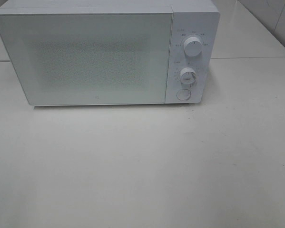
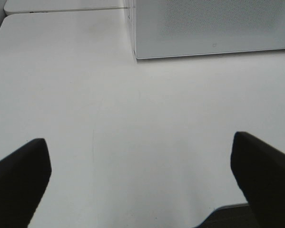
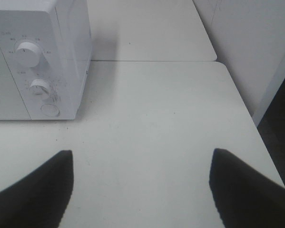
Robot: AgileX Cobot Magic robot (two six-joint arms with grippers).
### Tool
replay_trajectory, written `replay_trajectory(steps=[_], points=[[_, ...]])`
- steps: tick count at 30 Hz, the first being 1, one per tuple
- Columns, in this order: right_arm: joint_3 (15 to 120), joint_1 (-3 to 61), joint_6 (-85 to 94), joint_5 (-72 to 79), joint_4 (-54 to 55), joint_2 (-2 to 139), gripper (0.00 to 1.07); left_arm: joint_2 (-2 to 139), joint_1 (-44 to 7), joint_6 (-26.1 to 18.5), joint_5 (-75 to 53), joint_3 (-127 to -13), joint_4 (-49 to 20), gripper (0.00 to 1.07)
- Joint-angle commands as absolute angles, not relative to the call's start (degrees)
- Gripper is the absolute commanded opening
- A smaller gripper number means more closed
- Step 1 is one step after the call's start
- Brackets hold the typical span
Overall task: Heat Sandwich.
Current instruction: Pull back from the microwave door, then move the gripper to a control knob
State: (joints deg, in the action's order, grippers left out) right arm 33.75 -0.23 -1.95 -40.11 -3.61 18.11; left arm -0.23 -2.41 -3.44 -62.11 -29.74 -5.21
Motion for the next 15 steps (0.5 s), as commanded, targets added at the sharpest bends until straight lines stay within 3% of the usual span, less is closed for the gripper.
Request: replay_trajectory(steps=[1,15], points=[[33.80,-0.52,-2.23,-33.46,-3.61,23.15,0.76,-1.32,-2.41,-3.15,-61.36,-29.68,-5.21,0.98],[33.80,-0.52,-2.46,-18.68,-3.15,39.59,0.76,-1.32,-2.41,-3.15,-61.36,-29.68,-5.21,0.98]])
